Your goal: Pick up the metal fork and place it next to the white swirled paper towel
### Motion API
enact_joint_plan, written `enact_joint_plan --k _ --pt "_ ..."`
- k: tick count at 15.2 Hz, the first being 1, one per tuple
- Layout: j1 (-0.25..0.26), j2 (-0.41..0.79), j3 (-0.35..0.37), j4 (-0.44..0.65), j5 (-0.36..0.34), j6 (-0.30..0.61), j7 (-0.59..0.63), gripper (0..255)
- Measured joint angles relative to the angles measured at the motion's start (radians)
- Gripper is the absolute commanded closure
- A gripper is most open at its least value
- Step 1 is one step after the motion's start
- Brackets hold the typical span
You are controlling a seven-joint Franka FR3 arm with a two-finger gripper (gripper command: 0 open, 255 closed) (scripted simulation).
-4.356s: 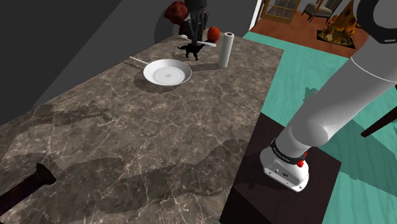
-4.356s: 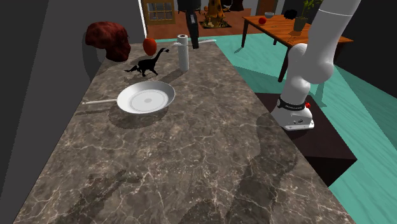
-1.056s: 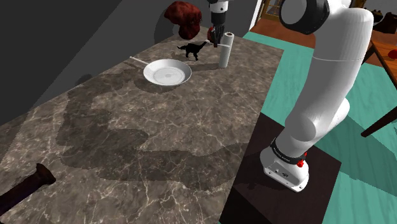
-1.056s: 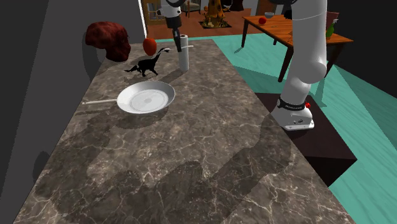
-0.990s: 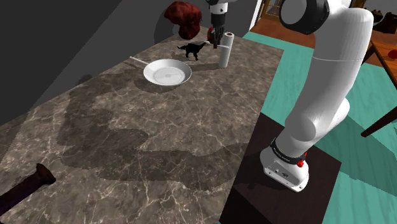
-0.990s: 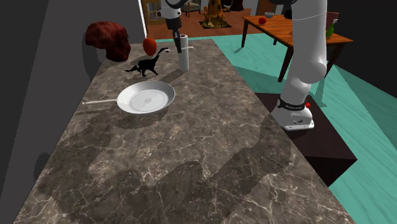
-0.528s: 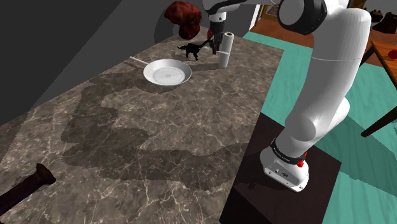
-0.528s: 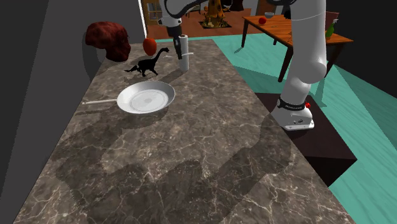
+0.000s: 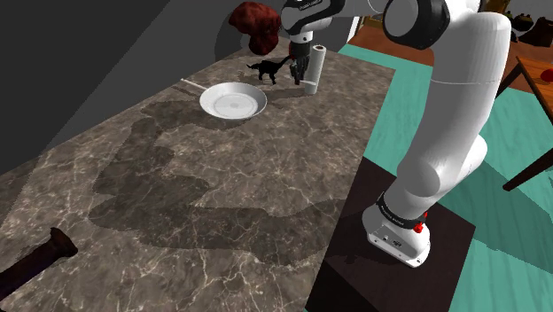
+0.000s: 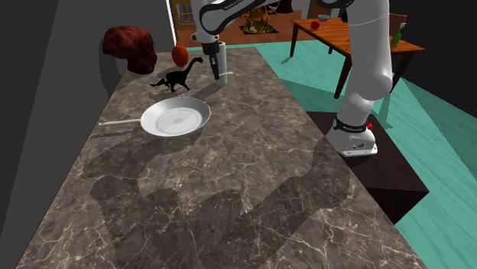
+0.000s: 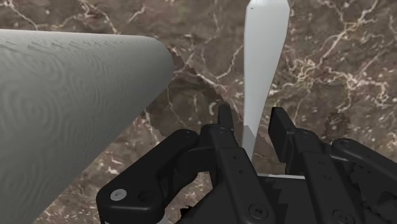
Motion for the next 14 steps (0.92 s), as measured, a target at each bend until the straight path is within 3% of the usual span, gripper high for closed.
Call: enact_joint_plan --k 14 --pt "-0.001 0.057 0.001 -0.059 0.001 0.116 0.005 255"
